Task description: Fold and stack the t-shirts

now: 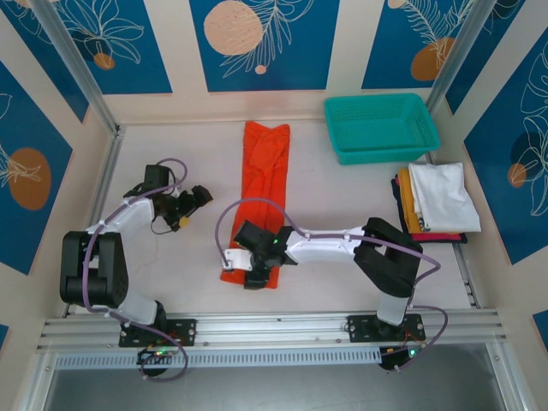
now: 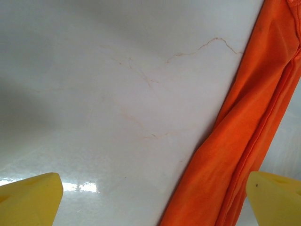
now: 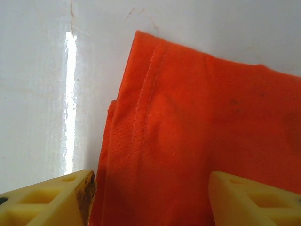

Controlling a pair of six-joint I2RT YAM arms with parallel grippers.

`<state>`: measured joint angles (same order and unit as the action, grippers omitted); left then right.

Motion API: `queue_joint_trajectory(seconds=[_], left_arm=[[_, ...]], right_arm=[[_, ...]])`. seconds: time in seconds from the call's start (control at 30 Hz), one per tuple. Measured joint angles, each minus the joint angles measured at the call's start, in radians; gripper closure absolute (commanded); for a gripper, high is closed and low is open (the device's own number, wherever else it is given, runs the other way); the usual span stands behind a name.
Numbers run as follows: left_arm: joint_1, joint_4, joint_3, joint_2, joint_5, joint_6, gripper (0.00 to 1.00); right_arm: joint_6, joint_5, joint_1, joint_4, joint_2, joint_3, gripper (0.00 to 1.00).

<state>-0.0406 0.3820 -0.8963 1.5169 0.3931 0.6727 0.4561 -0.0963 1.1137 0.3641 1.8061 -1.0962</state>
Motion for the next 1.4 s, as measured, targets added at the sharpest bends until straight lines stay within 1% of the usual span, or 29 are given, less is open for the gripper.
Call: queue_joint_trajectory(seconds=[0.27,0.57,0.63,0.73,0.77,0.83,0.87,1.1,1.4], left_arm=[[0.014,0.000,0.013,-0.001,0.000,-0.003,0.00],[0.014,0.000,0.013,-0.001,0.007,-0.002,0.00],[0.014,0.000,0.013,-0.001,0.008,-0.002,0.00],[0.014,0.000,0.013,-0.001,0.008,-0.002,0.00],[0.014,0.000,0.013,-0.001,0.008,-0.002,0.00],[0.014,0.000,0.013,-0.001,0.008,-0.002,0.00],[0.014,-0.001,0.014,-0.001,0.008,-0.002,0.00],[0.016,-0.002,0.032,-0.001,0.018,-0.002,0.00],[0.017,-0.027,0.041,0.000,0.043,0.002,0.00]], right_arm=[[0.009,0.045,0.013,0.007,0.037,-0.009,0.36],[0.008,0.026,0.013,0.003,0.051,-0.013,0.51],[0.008,0.017,0.013,0.003,0.051,-0.014,0.67],[0.007,-0.001,0.013,0.003,0.051,-0.014,0.86],[0.001,-0.006,0.013,0.004,0.051,-0.014,0.88],[0.003,-0.012,0.013,0.004,0.050,-0.015,0.99],[0.002,-0.015,0.013,0.005,0.048,-0.015,1.00],[-0.003,-0.034,0.015,0.045,0.014,0.008,1.00],[-0.026,0.044,0.010,0.220,-0.150,0.046,1.00]])
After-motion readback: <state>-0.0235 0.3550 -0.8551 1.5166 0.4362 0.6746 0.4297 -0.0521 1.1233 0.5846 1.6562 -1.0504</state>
